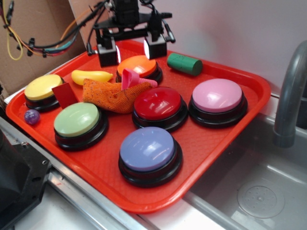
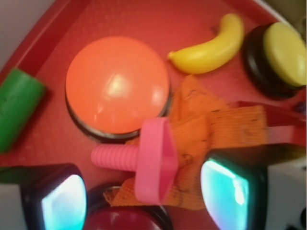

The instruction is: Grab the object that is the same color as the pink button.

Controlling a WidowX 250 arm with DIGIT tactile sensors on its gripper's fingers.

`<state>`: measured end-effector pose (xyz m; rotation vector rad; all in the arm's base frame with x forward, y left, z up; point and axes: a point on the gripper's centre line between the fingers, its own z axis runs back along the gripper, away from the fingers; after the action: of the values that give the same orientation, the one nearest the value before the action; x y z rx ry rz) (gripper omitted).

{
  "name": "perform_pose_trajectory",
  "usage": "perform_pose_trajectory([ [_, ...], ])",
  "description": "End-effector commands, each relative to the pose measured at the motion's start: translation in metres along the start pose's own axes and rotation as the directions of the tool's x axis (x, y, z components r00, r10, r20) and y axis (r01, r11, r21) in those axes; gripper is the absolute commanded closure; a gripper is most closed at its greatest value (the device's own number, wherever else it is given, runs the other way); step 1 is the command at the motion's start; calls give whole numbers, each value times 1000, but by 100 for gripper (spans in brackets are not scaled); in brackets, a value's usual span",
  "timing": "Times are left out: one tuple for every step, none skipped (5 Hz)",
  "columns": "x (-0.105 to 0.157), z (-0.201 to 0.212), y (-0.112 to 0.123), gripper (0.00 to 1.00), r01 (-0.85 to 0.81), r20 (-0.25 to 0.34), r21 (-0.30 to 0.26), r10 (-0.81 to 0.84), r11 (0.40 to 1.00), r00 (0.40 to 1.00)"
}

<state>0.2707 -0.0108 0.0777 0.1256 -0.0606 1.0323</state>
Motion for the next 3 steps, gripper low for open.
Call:
perform_pose_trajectory([
  [9,-15,4,0,25,5,13,-25,1000,1000],
  [9,-20,4,41,19,17,22,-20,1000,1000],
  [9,-18,4,100,21,9,6,-21,1000,1000],
])
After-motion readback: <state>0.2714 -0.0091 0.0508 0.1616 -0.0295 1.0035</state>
